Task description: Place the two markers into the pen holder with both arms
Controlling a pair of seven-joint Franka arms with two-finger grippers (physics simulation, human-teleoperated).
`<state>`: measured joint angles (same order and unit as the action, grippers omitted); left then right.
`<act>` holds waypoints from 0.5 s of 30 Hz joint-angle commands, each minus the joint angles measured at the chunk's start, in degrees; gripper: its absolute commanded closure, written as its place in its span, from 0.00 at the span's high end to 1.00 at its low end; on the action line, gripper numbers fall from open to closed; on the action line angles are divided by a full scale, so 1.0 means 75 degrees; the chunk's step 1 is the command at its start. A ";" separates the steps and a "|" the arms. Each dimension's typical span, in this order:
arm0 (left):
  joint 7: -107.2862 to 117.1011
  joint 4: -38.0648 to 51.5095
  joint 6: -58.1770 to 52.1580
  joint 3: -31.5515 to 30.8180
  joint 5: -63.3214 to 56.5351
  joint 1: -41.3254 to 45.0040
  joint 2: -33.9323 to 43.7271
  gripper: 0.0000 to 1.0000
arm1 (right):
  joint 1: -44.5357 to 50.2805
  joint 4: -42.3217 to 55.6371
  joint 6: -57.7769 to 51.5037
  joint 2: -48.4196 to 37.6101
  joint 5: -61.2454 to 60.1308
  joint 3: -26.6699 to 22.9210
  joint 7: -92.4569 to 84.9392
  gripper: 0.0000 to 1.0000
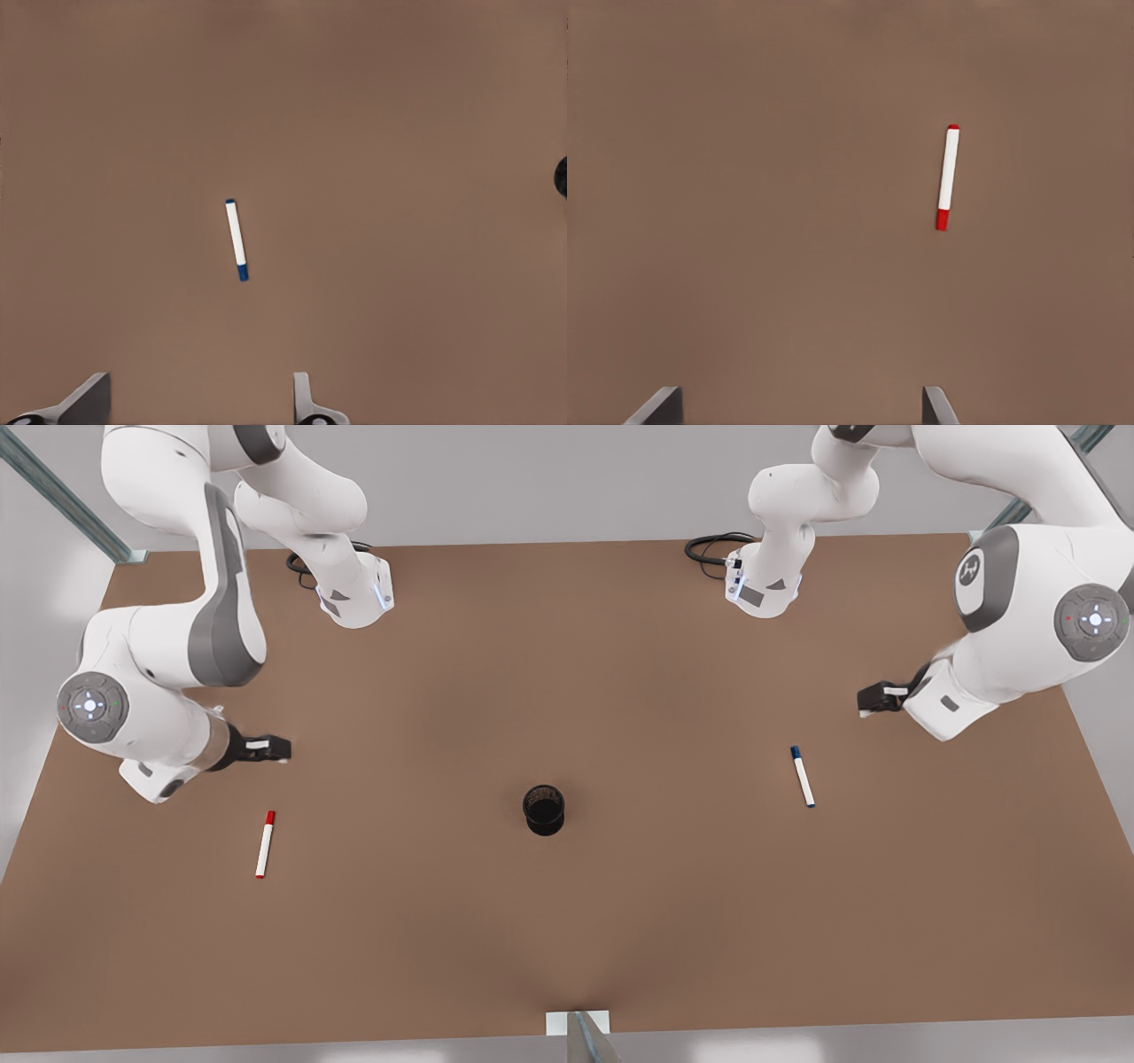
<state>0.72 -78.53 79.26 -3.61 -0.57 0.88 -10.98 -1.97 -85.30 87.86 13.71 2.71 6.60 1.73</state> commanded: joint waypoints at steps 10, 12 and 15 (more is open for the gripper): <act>0.1357 -0.4283 0.7455 0.0224 0.0217 -0.0902 -0.1254 1.00 | -0.1086 0.1529 0.3988 0.3868 -0.0138 -0.0071 -0.1203 1.00; 0.1380 -0.4914 0.8156 0.0212 0.0334 -0.0761 -0.1242 1.00 | -0.1109 0.1494 0.4023 0.4043 -0.0162 -0.0071 -0.1214 1.00; 0.1415 -0.5934 0.9738 0.0189 0.0381 -0.0668 -0.1394 1.00 | -0.1390 0.1072 0.4198 0.4347 -0.0092 -0.0071 -0.1249 1.00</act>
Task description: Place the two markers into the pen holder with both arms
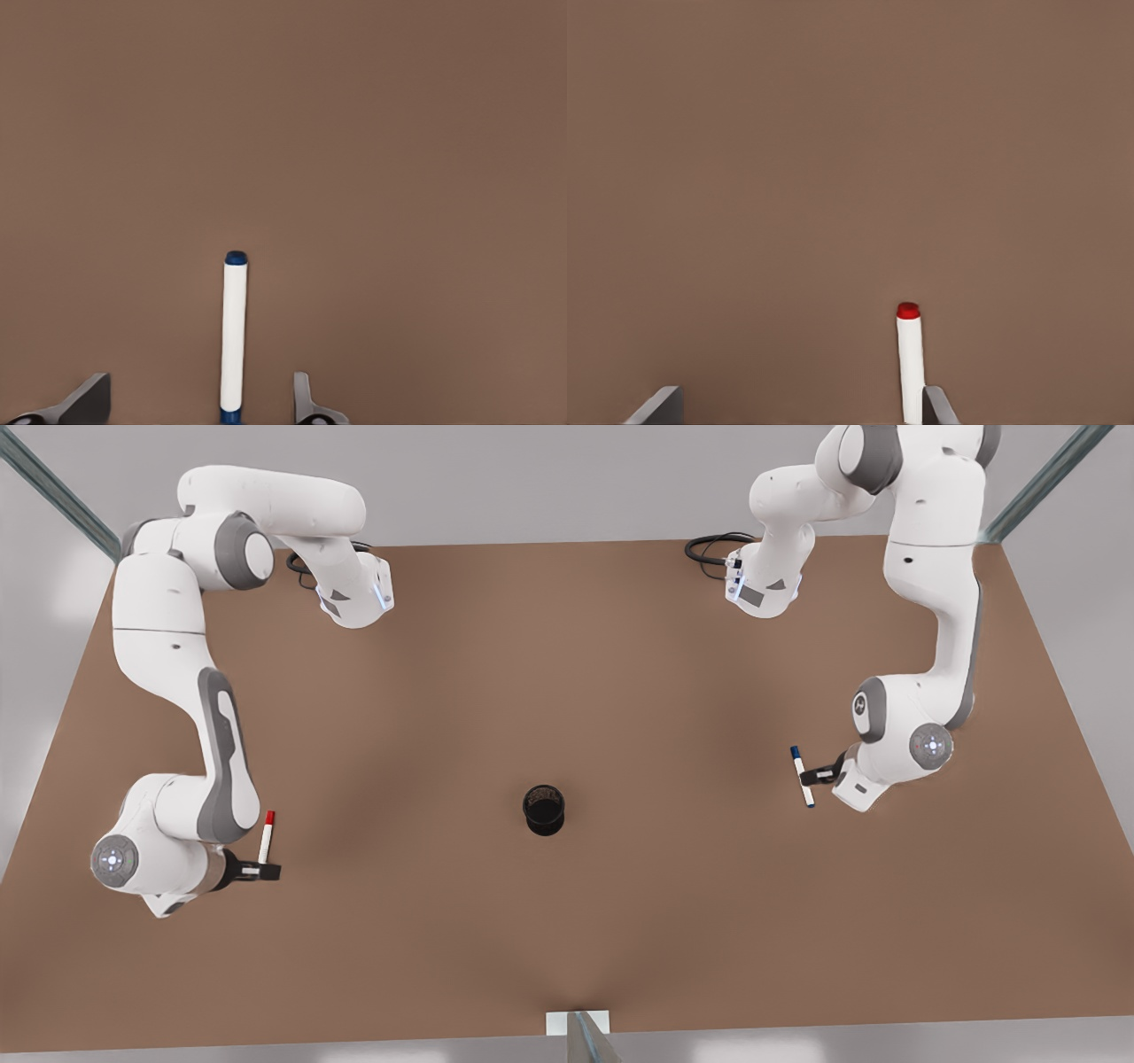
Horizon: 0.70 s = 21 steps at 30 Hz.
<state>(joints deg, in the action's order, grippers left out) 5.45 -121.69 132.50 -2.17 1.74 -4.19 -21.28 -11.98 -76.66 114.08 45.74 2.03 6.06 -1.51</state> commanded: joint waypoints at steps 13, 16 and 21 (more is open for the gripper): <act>0.0141 -0.0943 0.4013 0.0008 0.0049 0.0044 -0.0526 0.69 | -0.0454 -0.1802 0.1571 -0.0427 0.1264 0.0082 -0.1439 0.93; 0.0141 -0.0943 0.4001 -0.0004 0.0049 0.0055 -0.0573 0.61 | -0.0465 -0.1860 0.1758 -0.0333 0.1276 0.0082 -0.1392 0.87; 0.0141 -0.0920 0.4013 -0.0004 0.0037 0.0067 -0.0702 0.53 | -0.0466 -0.2001 0.1946 -0.0240 0.1229 0.0094 -0.1310 0.80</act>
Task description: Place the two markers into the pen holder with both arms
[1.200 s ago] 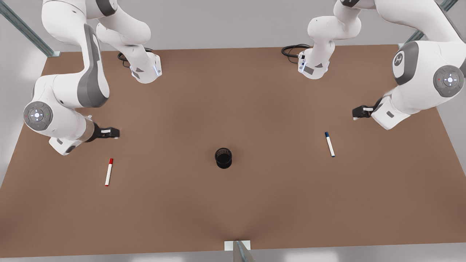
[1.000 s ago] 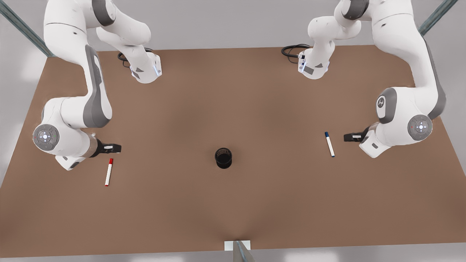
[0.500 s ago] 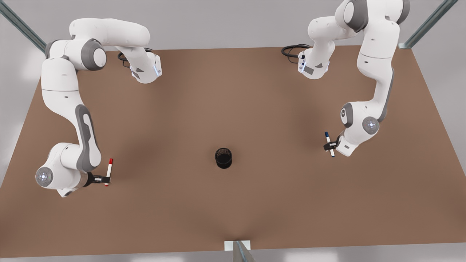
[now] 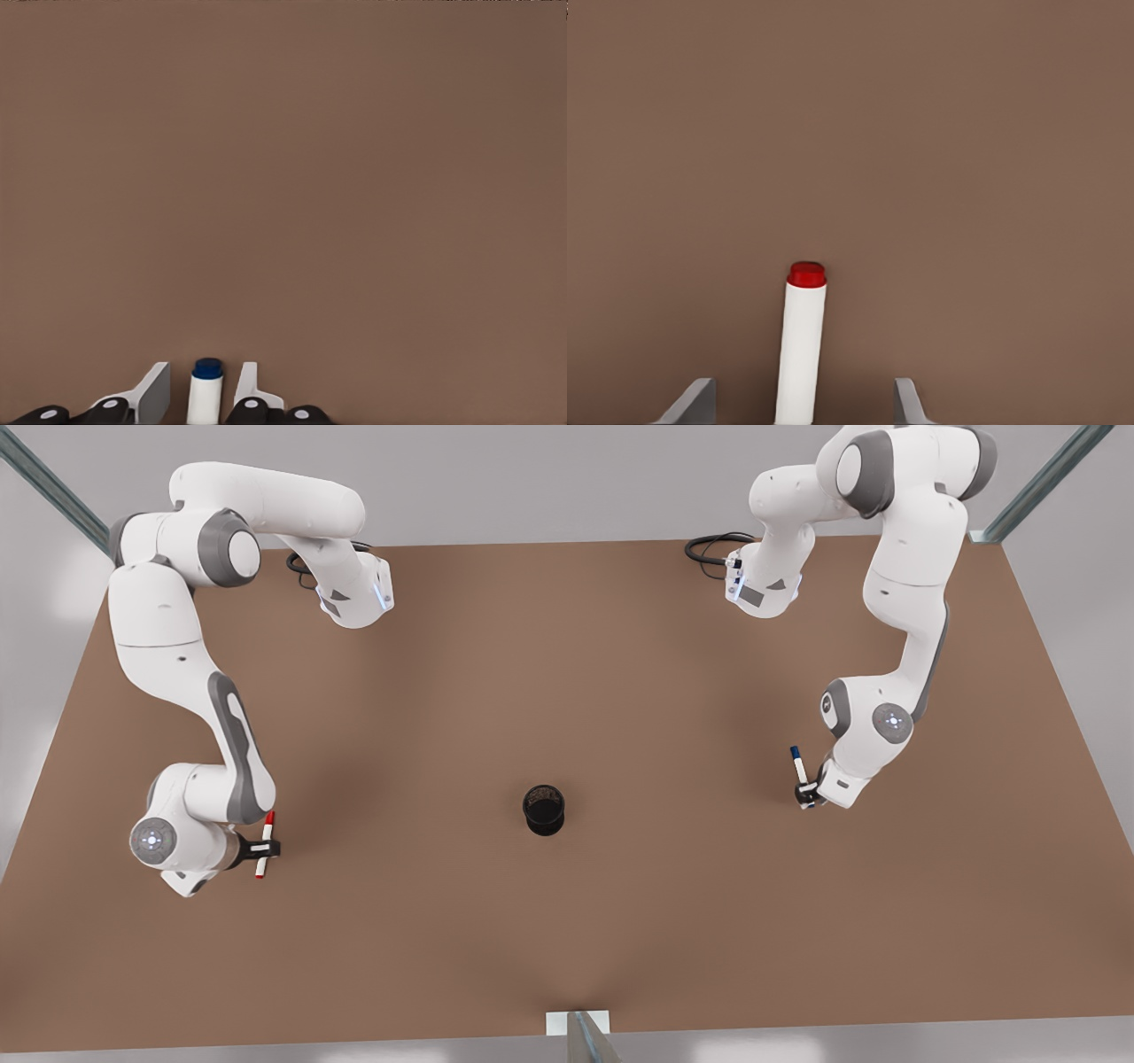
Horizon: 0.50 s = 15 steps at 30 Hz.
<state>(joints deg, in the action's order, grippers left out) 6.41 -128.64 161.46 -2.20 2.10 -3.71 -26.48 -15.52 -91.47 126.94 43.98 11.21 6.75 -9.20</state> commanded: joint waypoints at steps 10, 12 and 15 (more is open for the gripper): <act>0.0012 0.0008 0.0234 0.0000 -0.0011 0.0014 -0.0102 0.37 | 0.0007 -0.0097 0.0231 -0.0004 0.0006 0.0003 -0.0239 0.51; 0.0012 0.0008 0.0234 0.0012 -0.0023 0.0026 -0.0102 0.29 | 0.0019 -0.0109 0.0220 -0.0004 0.0018 0.0003 -0.0239 0.45; 0.0012 0.0008 0.0234 0.0012 -0.0023 0.0026 -0.0102 0.22 | 0.0019 -0.0109 0.0220 -0.0004 0.0006 0.0003 -0.0239 0.42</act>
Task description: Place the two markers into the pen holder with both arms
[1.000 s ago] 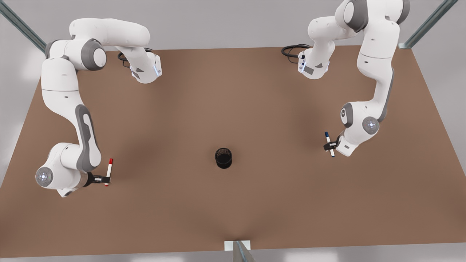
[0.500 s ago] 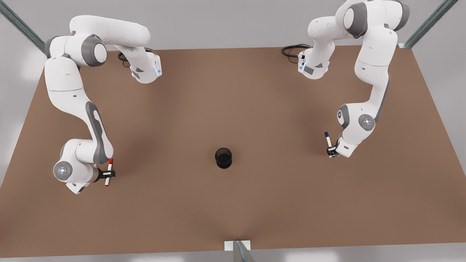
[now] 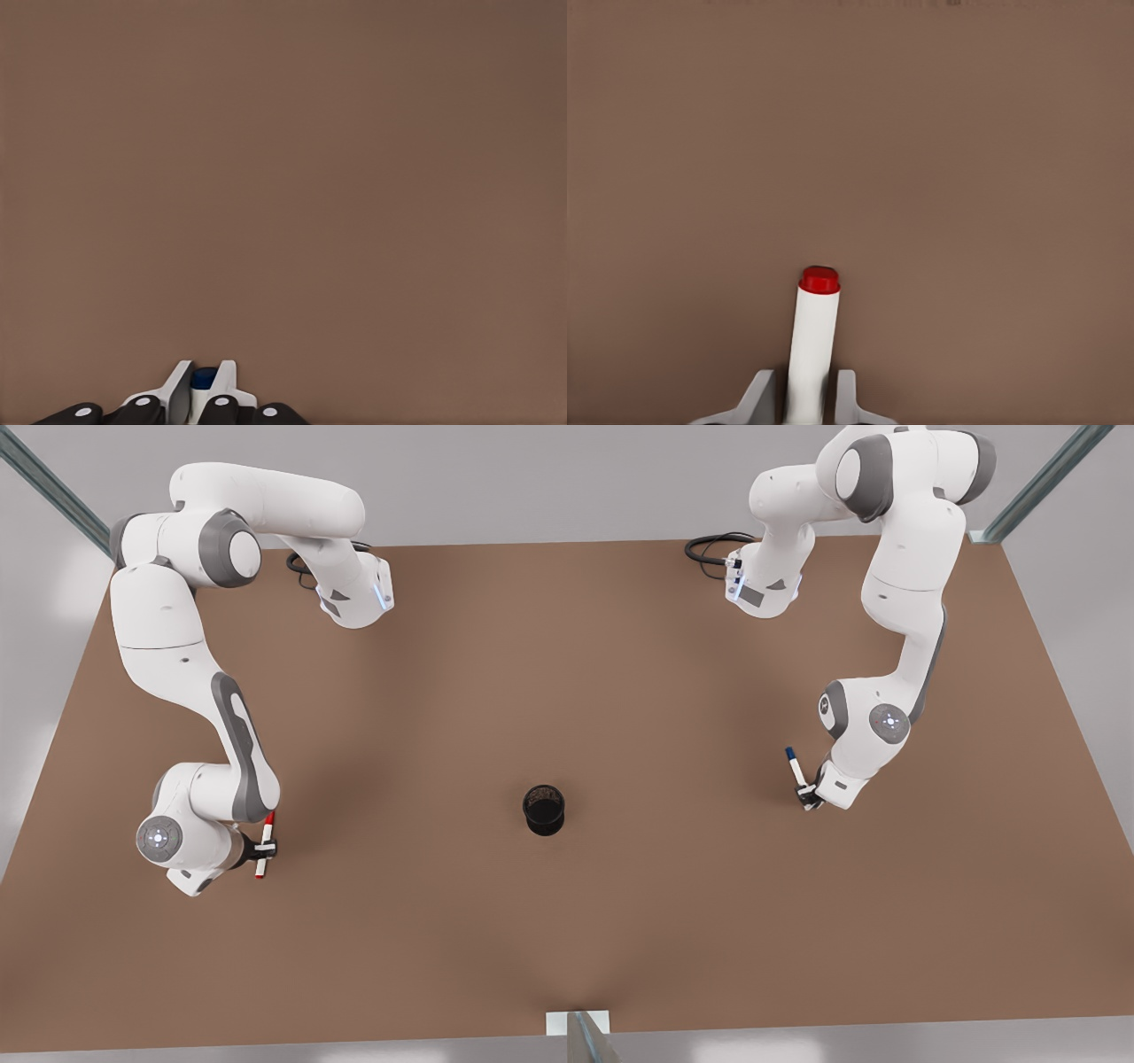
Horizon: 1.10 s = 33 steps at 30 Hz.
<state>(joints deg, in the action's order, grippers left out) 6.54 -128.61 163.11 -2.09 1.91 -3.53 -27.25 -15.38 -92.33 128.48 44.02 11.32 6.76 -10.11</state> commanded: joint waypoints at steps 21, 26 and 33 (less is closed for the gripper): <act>0.3675 0.6484 -0.5824 -0.0073 0.0611 0.2791 -0.0105 0.21 | -0.0164 0.0029 -0.0103 -0.0736 0.0002 0.0773 -0.0164 0.26; 0.3616 0.6402 -0.4020 -0.0073 0.1830 0.4162 -0.0269 0.21 | -0.0164 0.0392 -0.0080 -0.1334 0.0002 0.1922 -0.0035 0.26; 0.2129 0.6425 0.0364 -0.0881 0.2476 0.4842 -0.1582 0.21 | -0.0140 0.0674 0.0799 -0.1346 -0.0127 0.3422 0.0938 0.25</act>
<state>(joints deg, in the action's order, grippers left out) 22.63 -80.60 147.46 -8.34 18.51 32.48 -38.08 -16.38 -87.31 130.35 33.95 10.49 31.76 -9.94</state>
